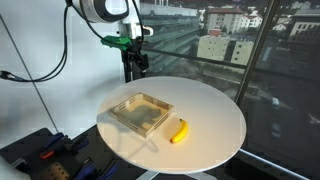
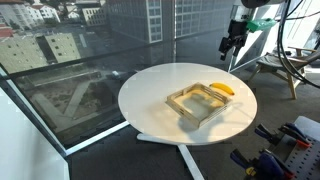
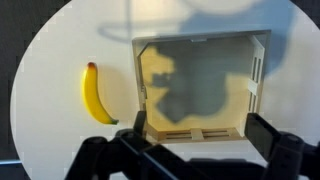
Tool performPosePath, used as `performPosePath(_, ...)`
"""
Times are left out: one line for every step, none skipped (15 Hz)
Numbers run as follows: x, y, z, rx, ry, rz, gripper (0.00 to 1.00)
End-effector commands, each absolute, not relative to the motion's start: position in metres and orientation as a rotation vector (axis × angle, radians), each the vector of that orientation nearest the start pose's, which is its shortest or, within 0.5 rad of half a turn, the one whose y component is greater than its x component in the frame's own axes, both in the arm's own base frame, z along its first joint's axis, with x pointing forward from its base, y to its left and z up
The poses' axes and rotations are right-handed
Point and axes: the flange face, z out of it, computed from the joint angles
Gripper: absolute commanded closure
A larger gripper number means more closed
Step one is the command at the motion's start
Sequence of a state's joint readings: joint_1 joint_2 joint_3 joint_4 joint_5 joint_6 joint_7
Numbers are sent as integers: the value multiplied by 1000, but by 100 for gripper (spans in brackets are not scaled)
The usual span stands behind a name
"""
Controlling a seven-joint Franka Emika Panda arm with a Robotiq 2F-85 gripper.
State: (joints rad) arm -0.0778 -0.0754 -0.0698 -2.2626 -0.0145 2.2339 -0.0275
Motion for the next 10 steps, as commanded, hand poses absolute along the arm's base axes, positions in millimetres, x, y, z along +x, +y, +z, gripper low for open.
performPosePath(491, -71, 405, -3132, 167, -68, 0)
performPosePath(501, -75, 399, -3145, 173, -71, 0)
performPosePath(499, -74, 399, -3145, 172, -72, 0)
performPosePath(498, -74, 400, -3144, 172, -73, 0)
performPosePath(498, -74, 400, -3144, 172, -73, 0)
performPosePath(497, -74, 399, -3144, 172, -72, 0)
performPosePath(497, -74, 399, -3144, 172, -71, 0)
performPosePath(497, -74, 399, -3144, 172, -70, 0)
performPosePath(497, -74, 399, -3144, 172, -70, 0)
performPosePath(497, -74, 399, -3144, 172, -70, 0)
